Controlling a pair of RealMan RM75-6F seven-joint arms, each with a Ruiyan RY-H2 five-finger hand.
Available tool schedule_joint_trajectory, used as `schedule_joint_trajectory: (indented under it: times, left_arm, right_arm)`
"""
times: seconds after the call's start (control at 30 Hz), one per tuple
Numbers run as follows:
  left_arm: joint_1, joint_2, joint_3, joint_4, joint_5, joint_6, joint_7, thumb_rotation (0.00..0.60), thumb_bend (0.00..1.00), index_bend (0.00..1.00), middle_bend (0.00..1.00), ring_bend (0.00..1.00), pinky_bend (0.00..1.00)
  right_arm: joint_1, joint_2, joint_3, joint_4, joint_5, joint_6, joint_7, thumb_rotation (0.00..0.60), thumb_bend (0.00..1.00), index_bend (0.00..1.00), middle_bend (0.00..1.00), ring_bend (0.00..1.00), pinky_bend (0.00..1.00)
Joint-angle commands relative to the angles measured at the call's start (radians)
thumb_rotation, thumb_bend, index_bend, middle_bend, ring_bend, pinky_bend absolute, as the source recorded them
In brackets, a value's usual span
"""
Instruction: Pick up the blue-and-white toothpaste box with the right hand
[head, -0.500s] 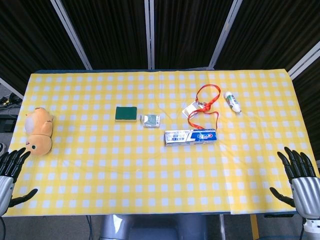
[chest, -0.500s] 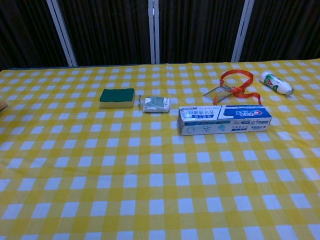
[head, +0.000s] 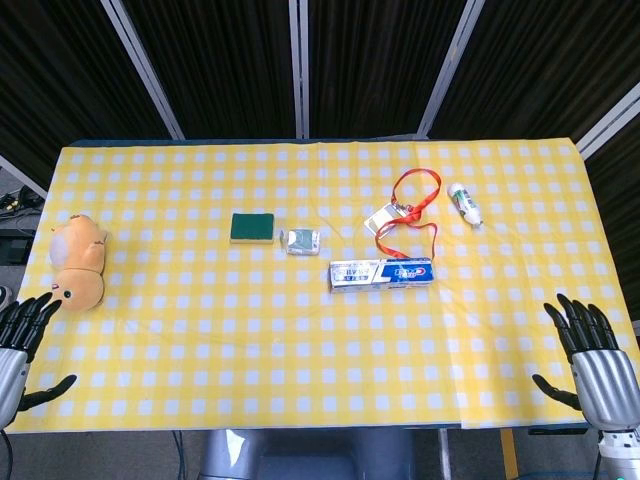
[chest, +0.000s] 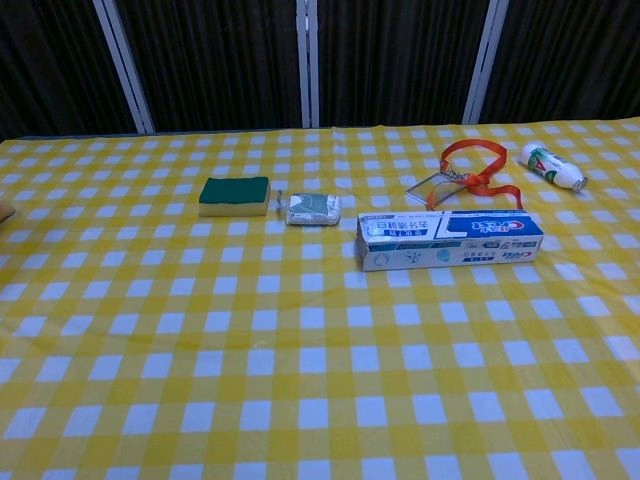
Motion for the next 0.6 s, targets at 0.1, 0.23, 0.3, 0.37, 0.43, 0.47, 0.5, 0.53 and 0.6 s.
schedule_joint_trajectory:
  times: [0.1, 0.23, 0.3, 0.37, 0.43, 0.47, 0.5, 0.53, 0.6]
  left_arm:
    - [-0.018, -0.007, -0.009, -0.006, -0.025, -0.033, 0.012, 0.600, 0.00, 0.00, 0.00, 0.00, 0.00]
    - [-0.033, -0.019, -0.025, -0.010, -0.059, -0.060, 0.037, 0.600, 0.00, 0.00, 0.00, 0.00, 0.00]
    - [-0.040, -0.026, -0.030, -0.008, -0.080, -0.078, 0.047, 0.600, 0.00, 0.00, 0.00, 0.00, 0.00]
    - [-0.044, -0.029, -0.033, -0.004, -0.094, -0.090, 0.049, 0.600, 0.00, 0.00, 0.00, 0.00, 0.00]
    - [-0.050, -0.033, -0.039, 0.004, -0.116, -0.104, 0.049, 0.600, 0.00, 0.00, 0.00, 0.00, 0.00]
    - [-0.052, -0.035, -0.043, 0.008, -0.125, -0.109, 0.047, 0.600, 0.00, 0.00, 0.00, 0.00, 0.00]
    - [-0.054, -0.036, -0.046, 0.016, -0.139, -0.115, 0.045, 0.600, 0.00, 0.00, 0.00, 0.00, 0.00]
    - [-0.057, -0.038, -0.050, 0.023, -0.149, -0.122, 0.043, 0.600, 0.00, 0.00, 0.00, 0.00, 0.00]
    - [-0.062, -0.041, -0.054, 0.029, -0.163, -0.132, 0.039, 0.600, 0.00, 0.00, 0.00, 0.00, 0.00]
  right_arm:
    - [0.173, -0.012, 0.064, -0.025, 0.074, -0.255, -0.014, 0.600, 0.00, 0.06, 0.00, 0.00, 0.00]
    - [0.312, -0.054, 0.120, -0.027, 0.160, -0.456, -0.075, 0.600, 0.00, 0.05, 0.00, 0.00, 0.00]
    - [0.381, -0.094, 0.148, -0.008, 0.217, -0.547, -0.114, 0.600, 0.00, 0.02, 0.00, 0.00, 0.00]
    - [0.426, -0.132, 0.168, 0.017, 0.260, -0.599, -0.134, 0.600, 0.00, 0.00, 0.00, 0.00, 0.00]
    - [0.485, -0.197, 0.194, 0.066, 0.314, -0.659, -0.148, 0.600, 0.00, 0.00, 0.00, 0.00, 0.00]
    - [0.506, -0.223, 0.202, 0.089, 0.331, -0.675, -0.153, 0.600, 0.00, 0.00, 0.00, 0.00, 0.00]
    - [0.534, -0.258, 0.212, 0.117, 0.349, -0.700, -0.157, 0.600, 0.00, 0.00, 0.01, 0.00, 0.00]
    - [0.562, -0.293, 0.221, 0.153, 0.375, -0.727, -0.168, 0.600, 0.00, 0.00, 0.01, 0.00, 0.00]
    - [0.604, -0.345, 0.230, 0.204, 0.424, -0.768, -0.196, 0.600, 0.00, 0.00, 0.02, 0.00, 0.01]
